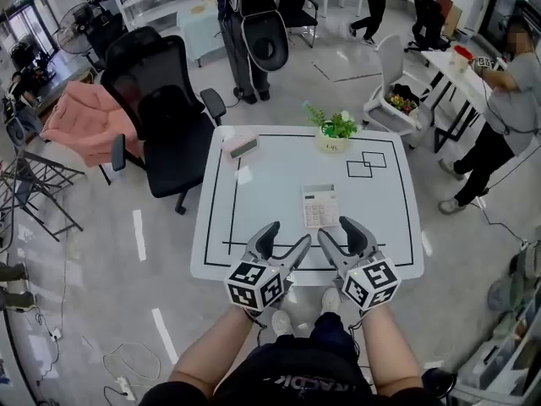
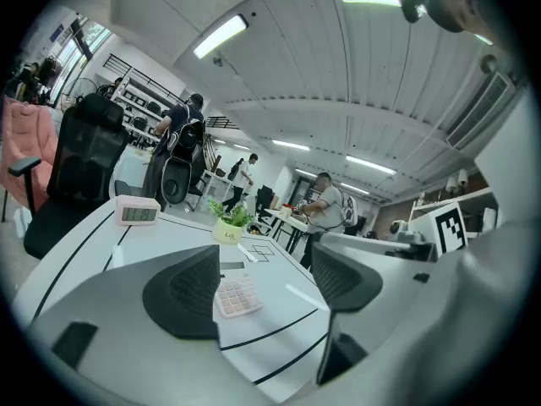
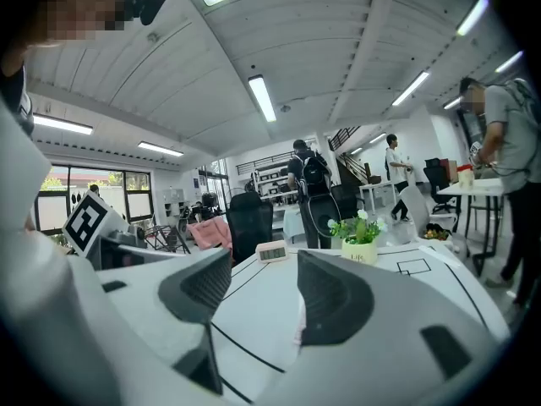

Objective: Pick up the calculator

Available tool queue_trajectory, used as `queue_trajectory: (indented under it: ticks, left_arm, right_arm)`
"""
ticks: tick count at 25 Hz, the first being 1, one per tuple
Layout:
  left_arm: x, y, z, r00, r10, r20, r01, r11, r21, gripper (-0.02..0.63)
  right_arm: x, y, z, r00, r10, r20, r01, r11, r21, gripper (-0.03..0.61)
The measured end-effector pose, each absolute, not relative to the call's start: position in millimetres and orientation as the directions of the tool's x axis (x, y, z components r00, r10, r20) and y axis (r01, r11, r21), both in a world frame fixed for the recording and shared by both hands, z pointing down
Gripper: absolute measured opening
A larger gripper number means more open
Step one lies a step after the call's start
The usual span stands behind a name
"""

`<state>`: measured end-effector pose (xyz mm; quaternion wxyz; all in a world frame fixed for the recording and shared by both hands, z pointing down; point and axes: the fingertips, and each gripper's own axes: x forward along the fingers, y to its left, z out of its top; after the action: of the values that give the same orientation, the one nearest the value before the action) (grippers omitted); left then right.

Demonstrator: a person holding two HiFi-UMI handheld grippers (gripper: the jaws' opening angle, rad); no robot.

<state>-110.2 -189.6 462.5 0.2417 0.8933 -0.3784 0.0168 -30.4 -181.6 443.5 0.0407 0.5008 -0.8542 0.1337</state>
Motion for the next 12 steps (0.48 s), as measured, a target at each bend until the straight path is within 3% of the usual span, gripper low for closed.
queue_trajectory:
  ticks: [12]
  left_arm:
    - [-100,-229,489,0.697,-0.664,0.270,-0.701,-0.553,0.450,0.328]
  right_arm:
    - [-18,-231,471,-0.510,-0.824,0.249,-0.858,0.463,-0.225,0.229]
